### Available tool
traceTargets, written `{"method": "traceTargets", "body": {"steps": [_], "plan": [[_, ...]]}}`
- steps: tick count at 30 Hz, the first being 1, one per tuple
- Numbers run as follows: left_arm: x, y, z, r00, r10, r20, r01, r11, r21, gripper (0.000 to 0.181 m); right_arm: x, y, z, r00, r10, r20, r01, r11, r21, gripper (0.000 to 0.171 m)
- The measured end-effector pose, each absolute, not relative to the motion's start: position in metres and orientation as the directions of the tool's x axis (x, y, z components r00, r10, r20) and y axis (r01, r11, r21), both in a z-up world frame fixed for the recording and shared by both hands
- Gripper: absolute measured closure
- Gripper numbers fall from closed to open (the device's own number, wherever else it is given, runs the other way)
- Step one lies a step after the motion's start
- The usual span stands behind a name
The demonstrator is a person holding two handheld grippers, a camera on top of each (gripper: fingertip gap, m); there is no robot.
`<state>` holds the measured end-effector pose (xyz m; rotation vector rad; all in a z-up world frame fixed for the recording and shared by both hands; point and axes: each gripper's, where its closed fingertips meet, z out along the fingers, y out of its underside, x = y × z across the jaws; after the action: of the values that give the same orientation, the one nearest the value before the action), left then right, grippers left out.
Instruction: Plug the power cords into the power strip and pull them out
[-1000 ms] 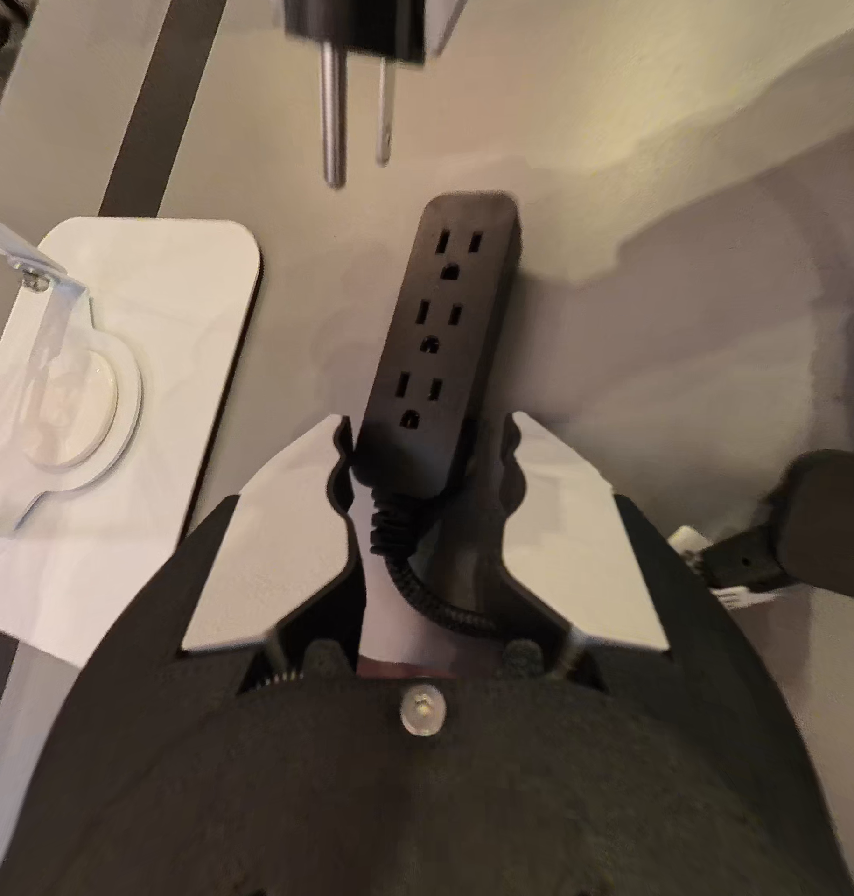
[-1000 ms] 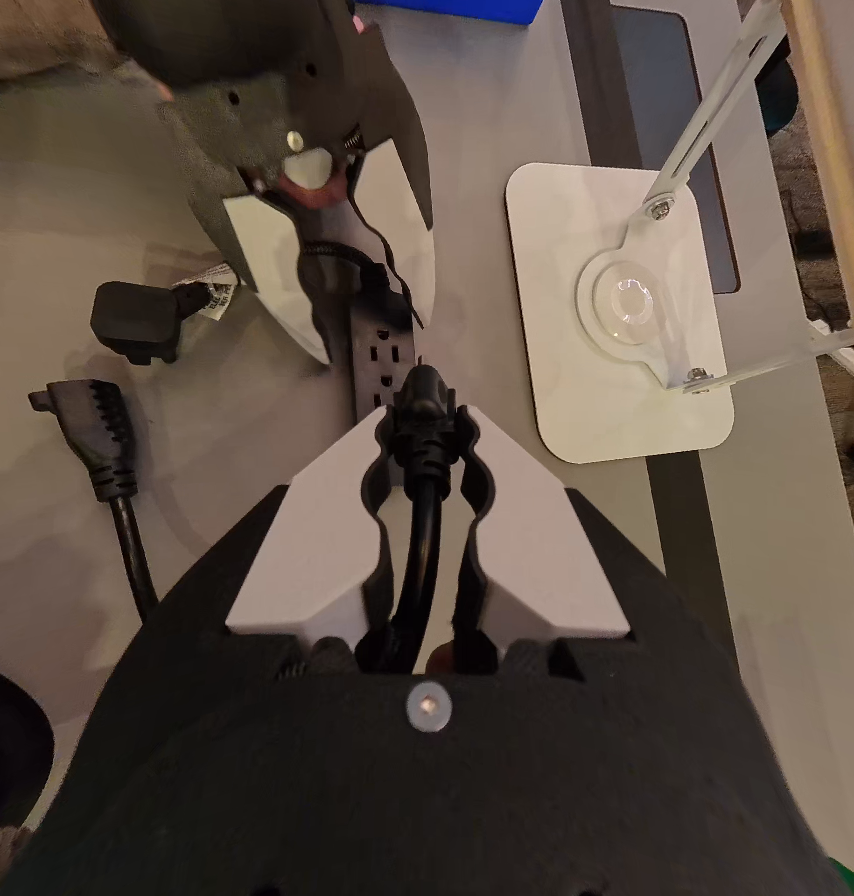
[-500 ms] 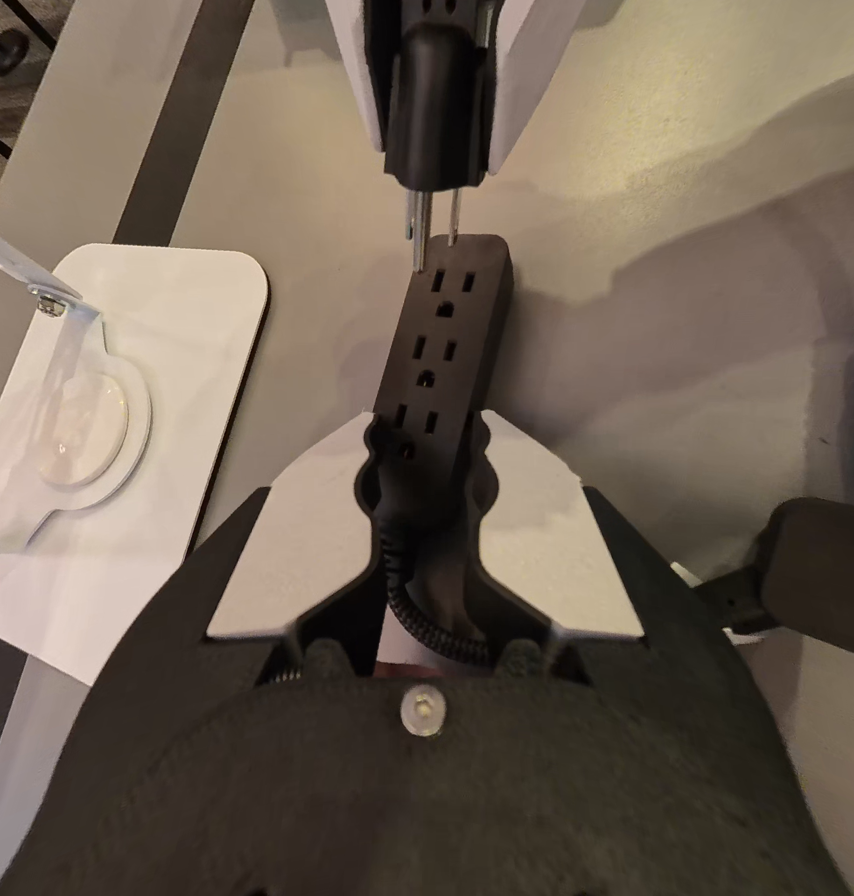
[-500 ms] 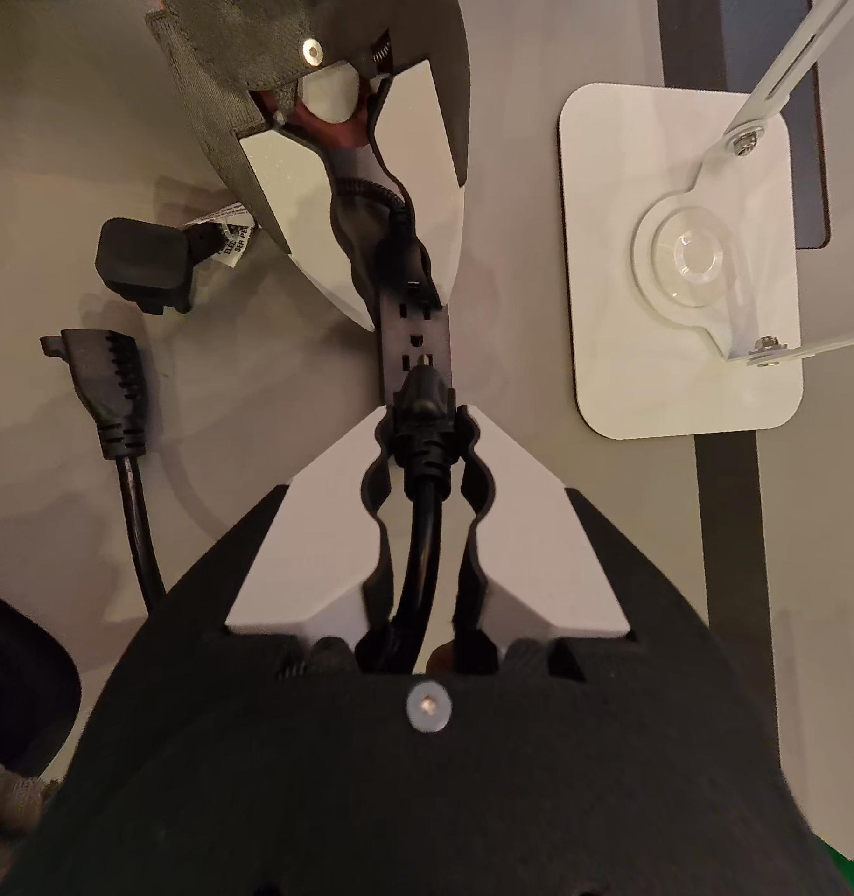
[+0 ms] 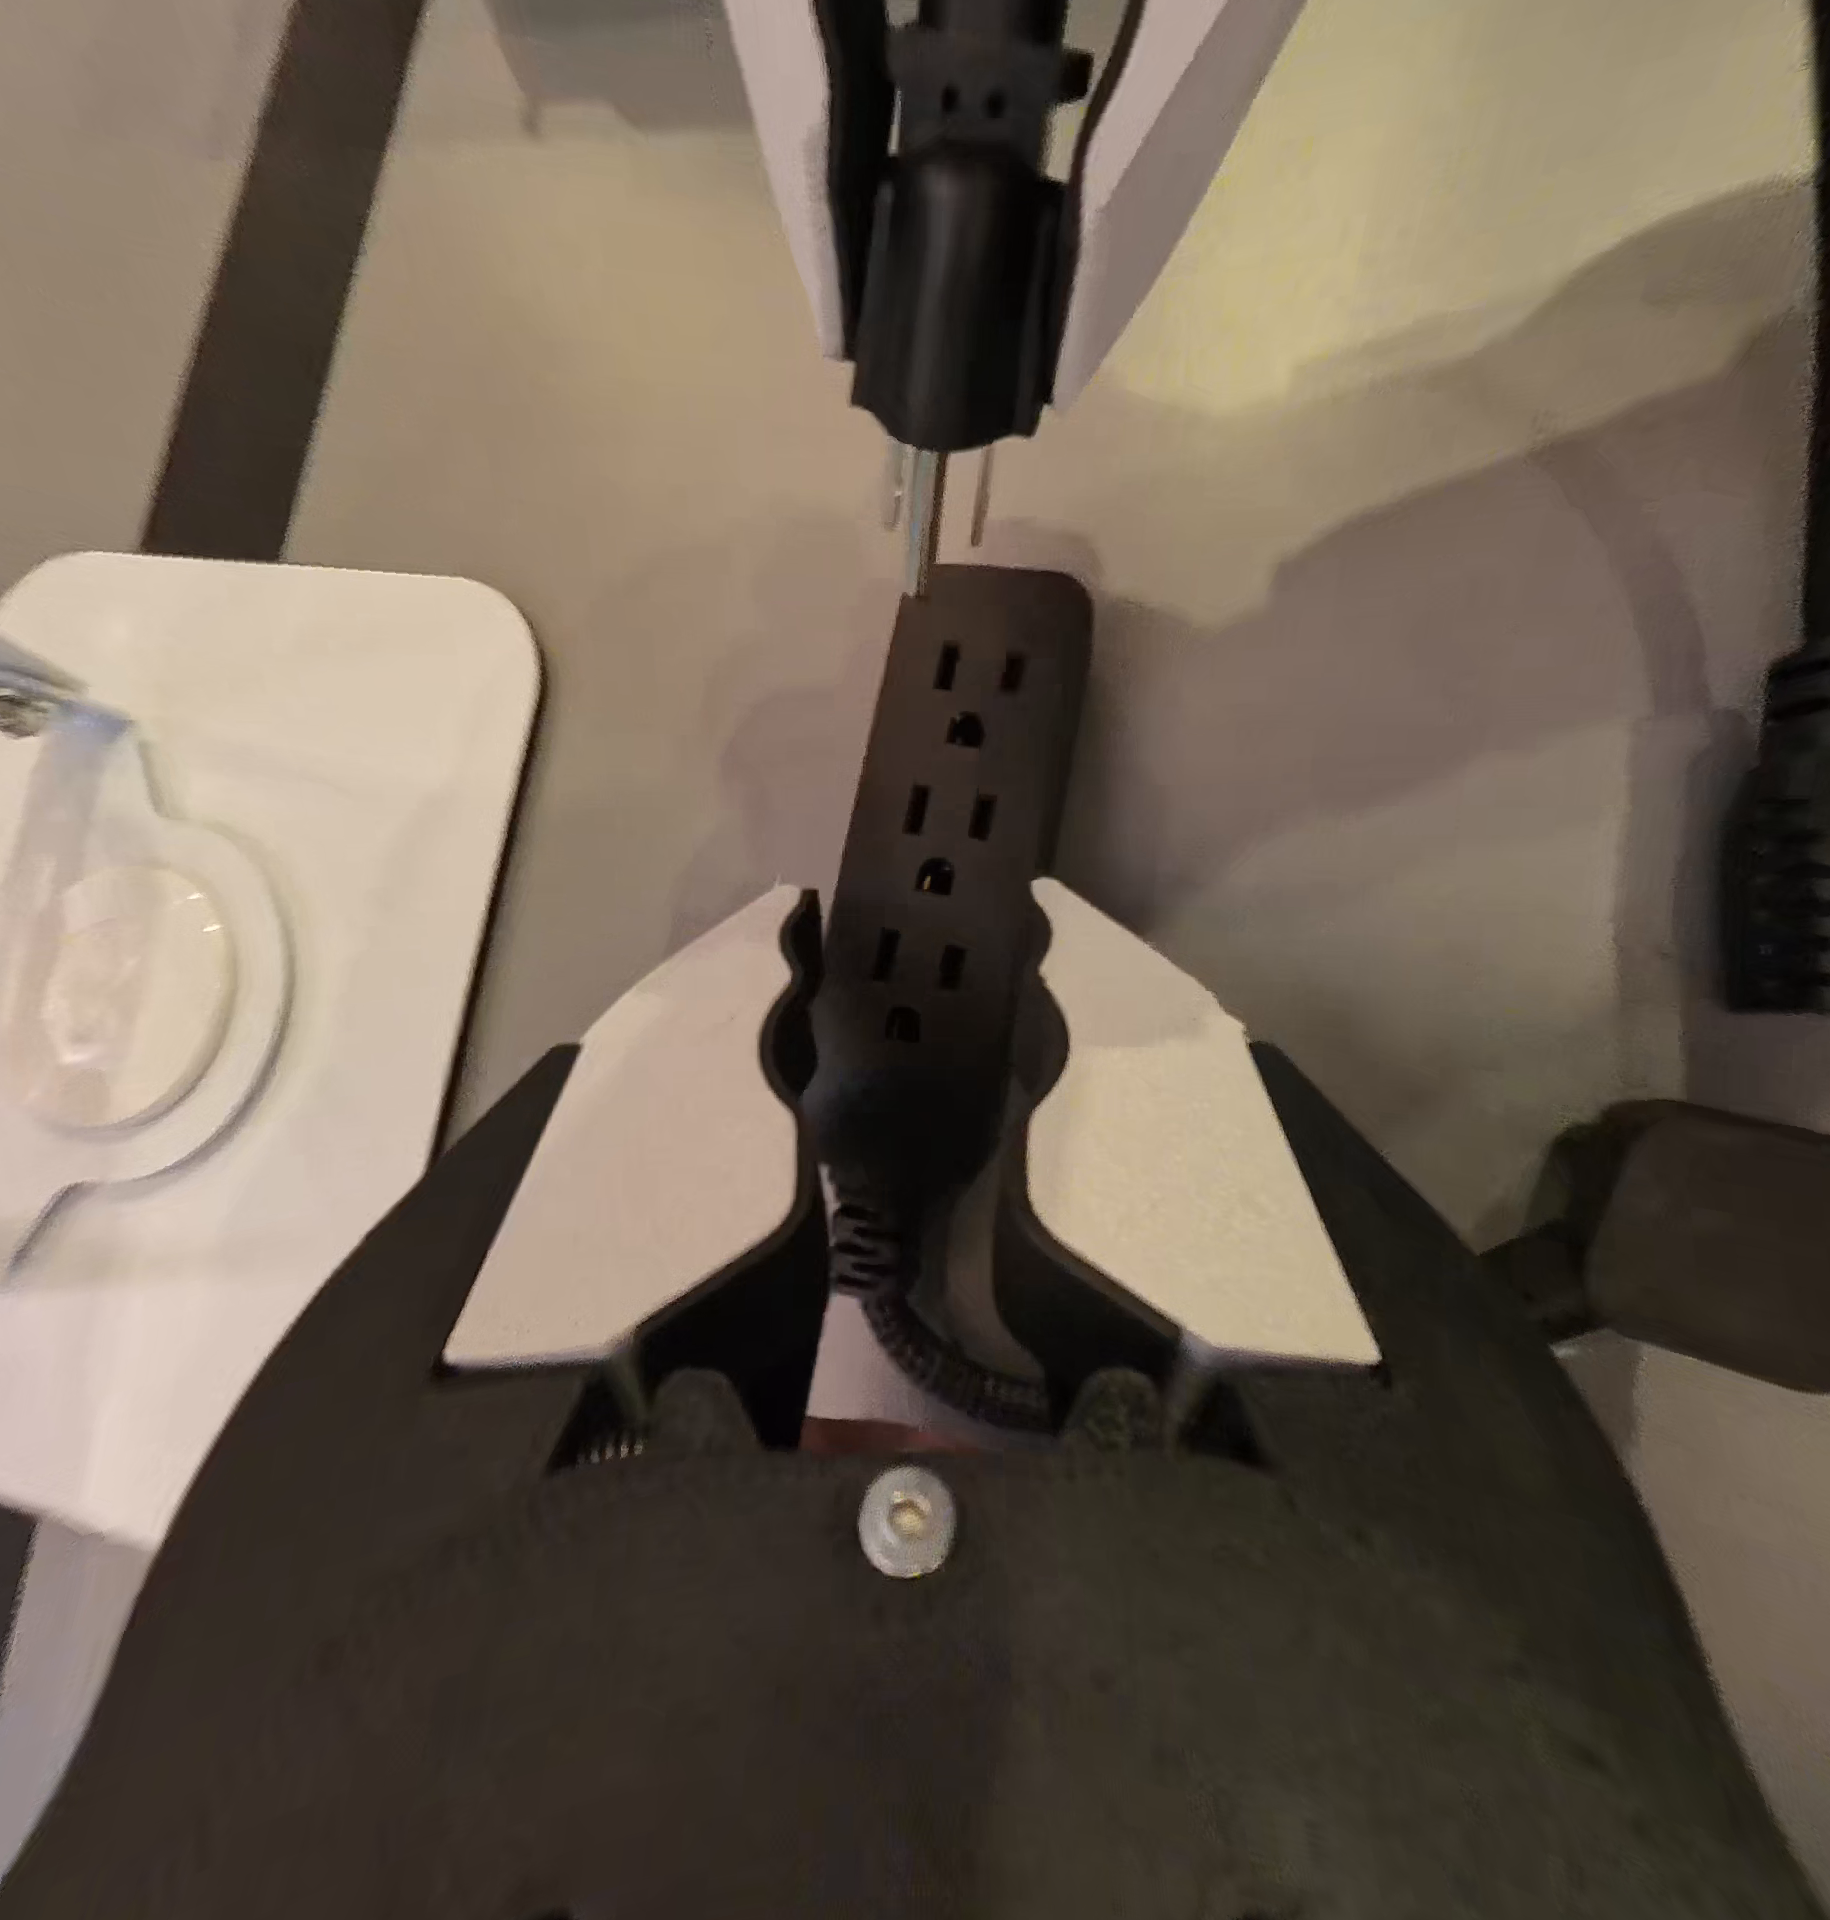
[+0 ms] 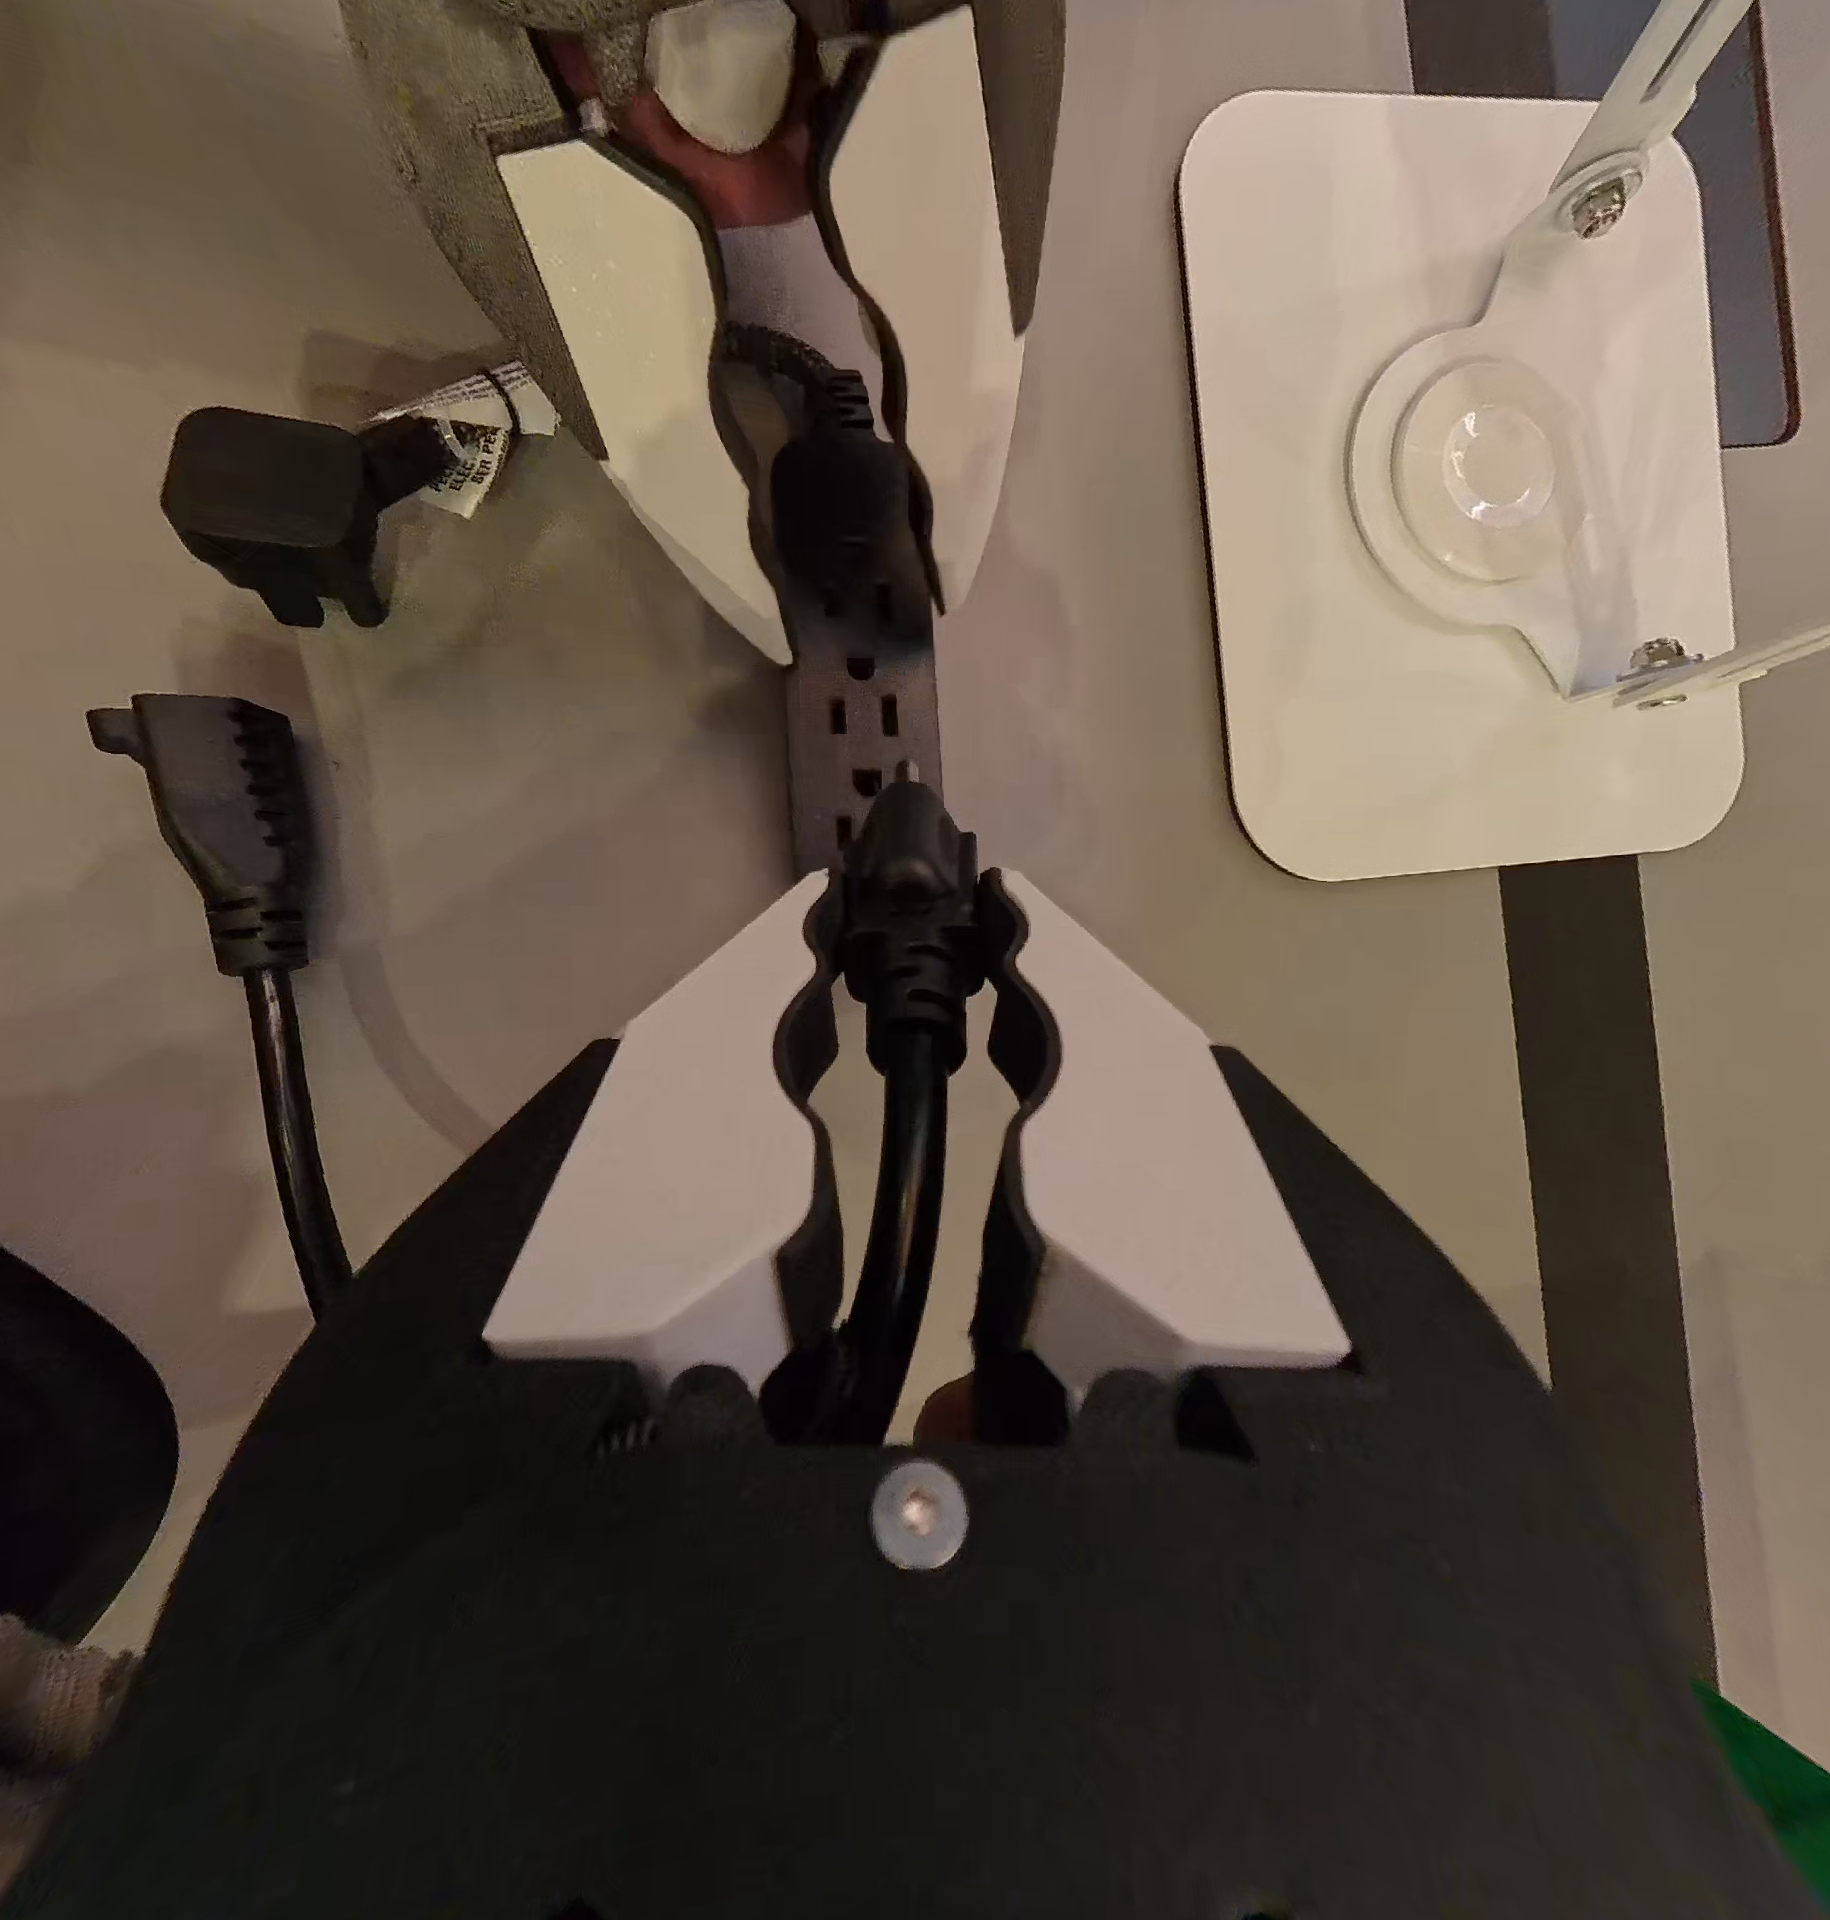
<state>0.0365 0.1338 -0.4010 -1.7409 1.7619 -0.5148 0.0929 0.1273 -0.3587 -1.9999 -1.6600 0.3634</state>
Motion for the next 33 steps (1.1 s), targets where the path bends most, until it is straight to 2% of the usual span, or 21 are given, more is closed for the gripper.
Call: {"method": "traceTargets", "body": {"steps": [2,4,7,20,33], "plan": [[0.04,0.131,-0.404,0.033,-0.995,-0.095,-0.744,0.039,-0.667,0.15,0.094,0.127,-0.36,0.217,0.97,0.109,0.833,-0.126,-0.538,0.148],[0.041,0.126,-0.405,0.026,-0.998,-0.065,-0.717,0.027,-0.696,0.161,0.094,0.127,-0.363,0.217,0.971,0.099,0.834,-0.132,-0.535,0.148],[0.039,0.127,-0.405,0.048,-0.997,-0.059,-0.691,0.009,-0.723,0.161,0.092,0.126,-0.369,0.209,0.974,0.084,0.839,-0.135,-0.528,0.148],[0.039,0.13,-0.405,0.042,-0.997,-0.067,-0.717,0.016,-0.697,0.155,0.088,0.118,-0.378,0.174,0.979,0.11,0.906,-0.115,-0.408,0.148],[0.039,0.129,-0.405,0.032,-0.999,-0.038,-0.688,0.006,-0.725,0.157,0.088,0.119,-0.387,0.132,0.986,0.099,0.965,-0.105,-0.241,0.149]]}}
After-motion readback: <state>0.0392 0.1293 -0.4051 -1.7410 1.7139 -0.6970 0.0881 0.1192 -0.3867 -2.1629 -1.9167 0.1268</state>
